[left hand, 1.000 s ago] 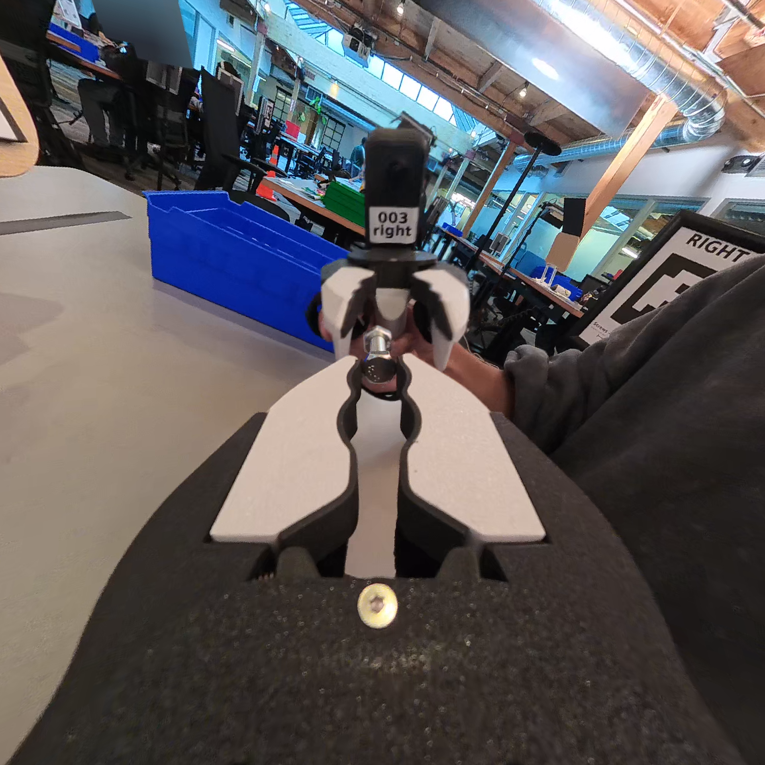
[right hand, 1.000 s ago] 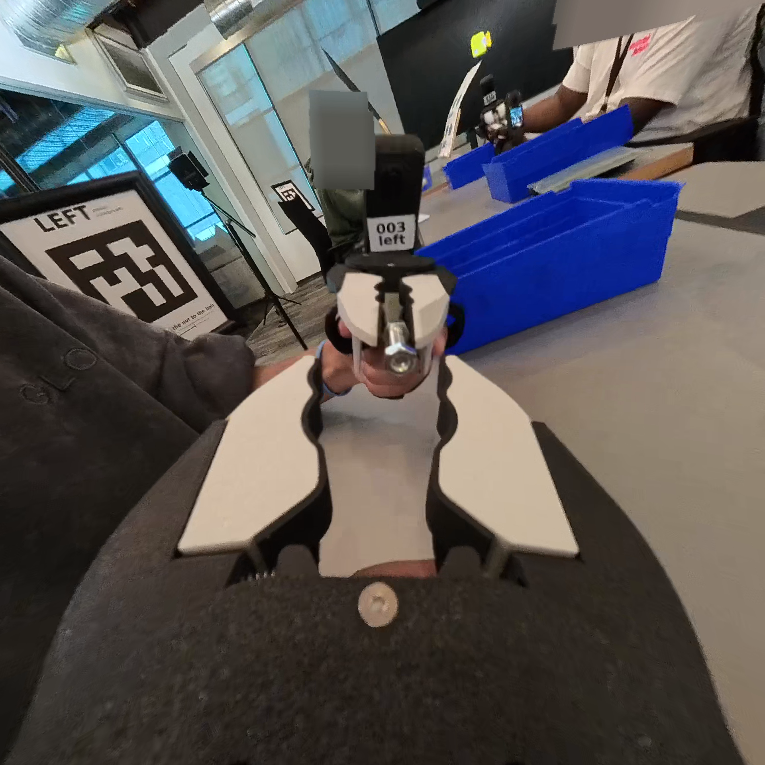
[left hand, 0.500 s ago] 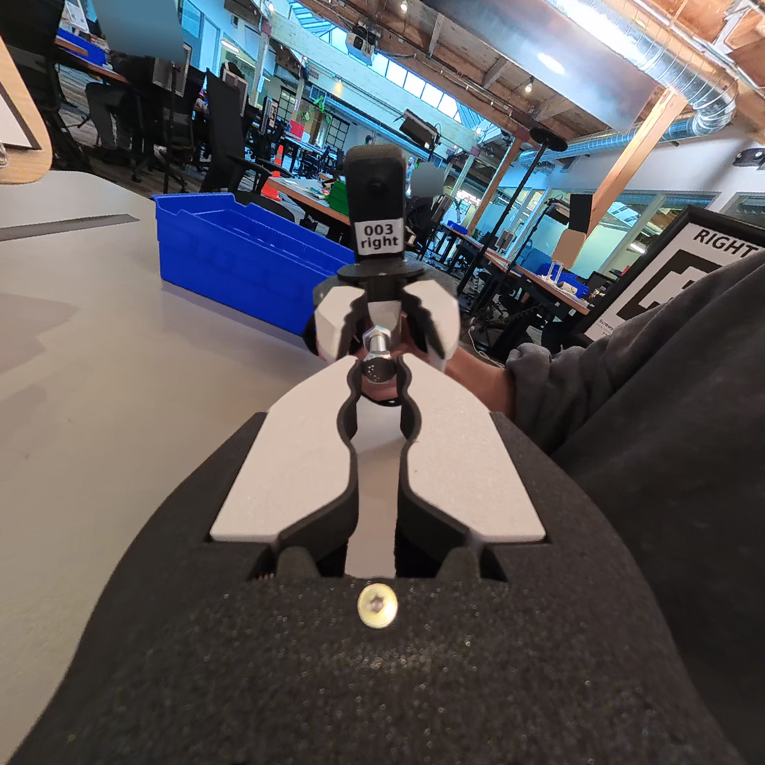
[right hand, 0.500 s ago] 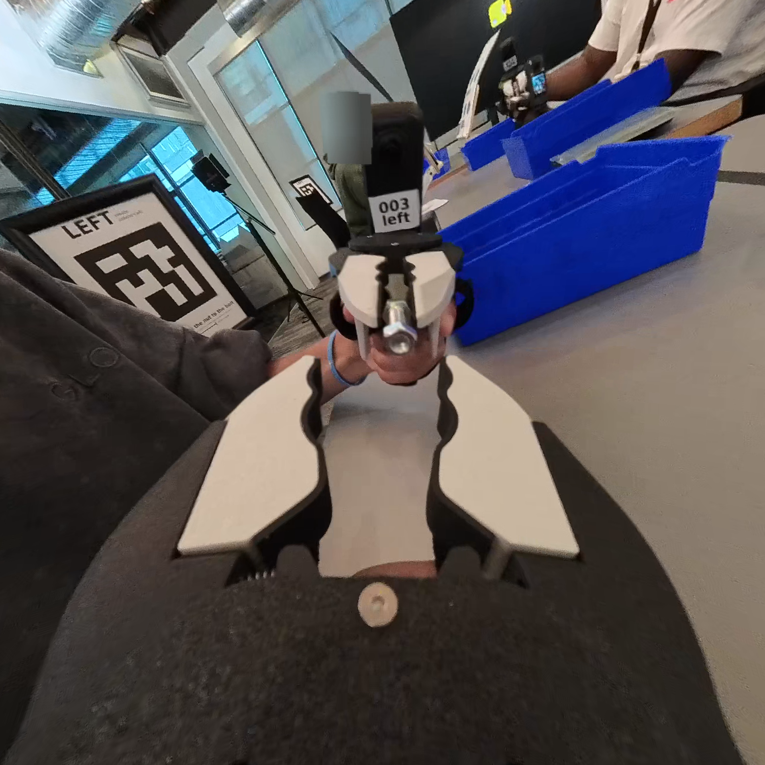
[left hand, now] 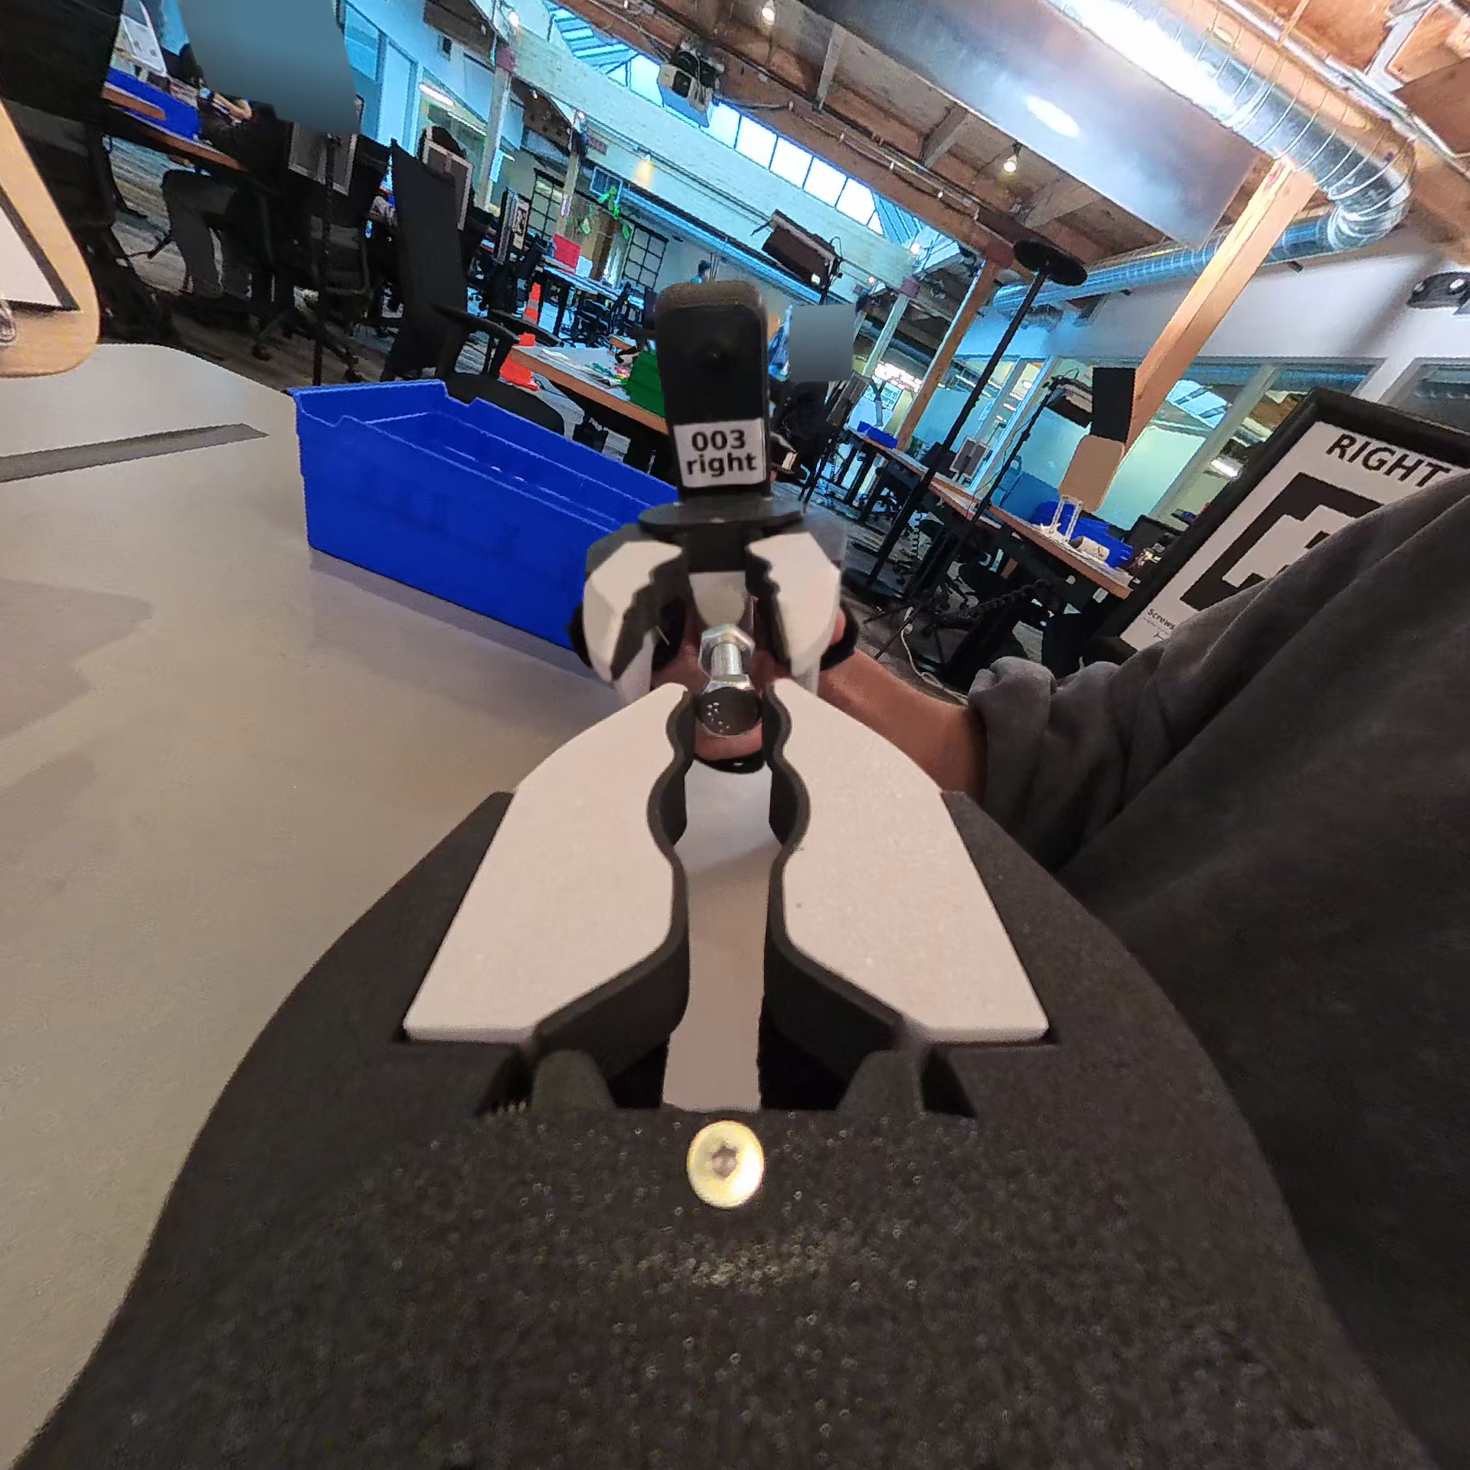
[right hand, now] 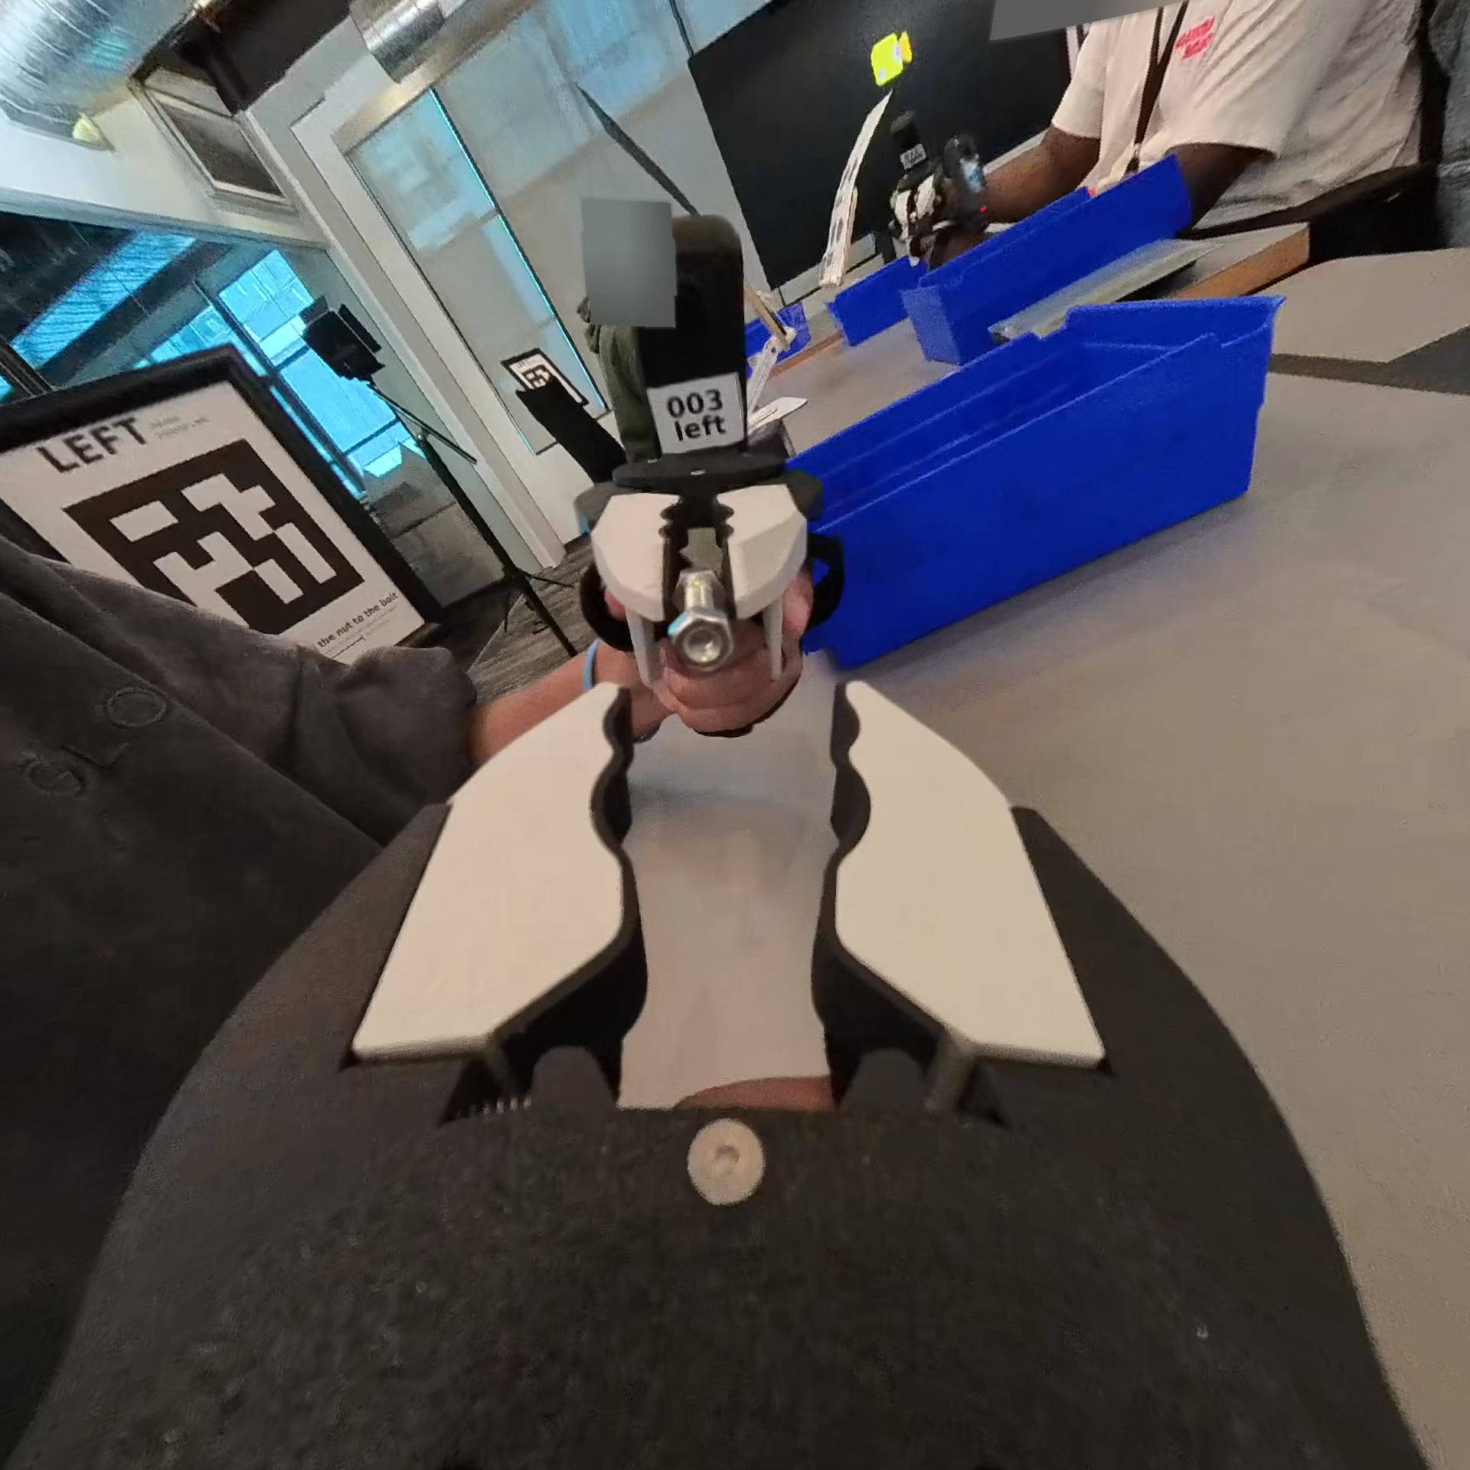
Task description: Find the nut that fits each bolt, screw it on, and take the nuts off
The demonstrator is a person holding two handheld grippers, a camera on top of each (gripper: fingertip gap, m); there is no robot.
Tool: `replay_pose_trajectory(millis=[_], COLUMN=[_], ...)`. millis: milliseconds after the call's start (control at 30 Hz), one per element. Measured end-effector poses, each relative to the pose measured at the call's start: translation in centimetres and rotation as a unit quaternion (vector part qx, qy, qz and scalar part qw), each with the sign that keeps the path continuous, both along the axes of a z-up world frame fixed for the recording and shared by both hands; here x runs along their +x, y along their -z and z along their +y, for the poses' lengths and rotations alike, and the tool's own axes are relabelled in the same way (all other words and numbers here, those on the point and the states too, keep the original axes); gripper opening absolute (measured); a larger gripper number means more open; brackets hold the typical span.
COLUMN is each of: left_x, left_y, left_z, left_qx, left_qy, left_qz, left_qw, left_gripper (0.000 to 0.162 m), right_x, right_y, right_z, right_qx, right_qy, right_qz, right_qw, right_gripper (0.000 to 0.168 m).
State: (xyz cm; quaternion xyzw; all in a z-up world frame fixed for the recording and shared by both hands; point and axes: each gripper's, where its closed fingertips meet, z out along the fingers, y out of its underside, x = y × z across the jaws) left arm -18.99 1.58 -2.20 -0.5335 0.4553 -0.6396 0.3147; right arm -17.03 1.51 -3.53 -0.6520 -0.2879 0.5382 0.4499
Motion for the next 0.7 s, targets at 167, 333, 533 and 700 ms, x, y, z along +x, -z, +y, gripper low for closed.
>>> replay_pose_trajectory(millis=[167, 333, 533, 700], left_x=[0.0, 0.2, 0.2, 0.4], left_y=[0.0, 0.3, 0.1, 1.1], left_z=[-0.1, -0.4, -1.2, -1.9], left_qx=[0.002, -0.002, -0.037, -0.079], left_qy=[0.001, 0.010, 0.046, 0.087], left_qz=[0.001, 0.002, -0.007, 0.017], left_qw=[1.000, 1.000, 0.998, 0.993], left_gripper=[0.015, 0.015, 0.015, 0.015], right_x=[-0.9, -1.4, -1.1, -0.3], right_y=[-0.5, -0.4, -0.3, 0.6], right_z=[-0.4, -0.6, -0.9, -0.9], right_qx=[0.005, 0.003, 0.173, 0.473], right_qy=[-0.006, -0.013, 0.025, 0.125], right_qz=[0.014, 0.019, -0.066, -0.293], right_qw=[1.000, 1.000, 0.982, 0.821], right_gripper=[0.044, 0.026, 0.014, 0.014])
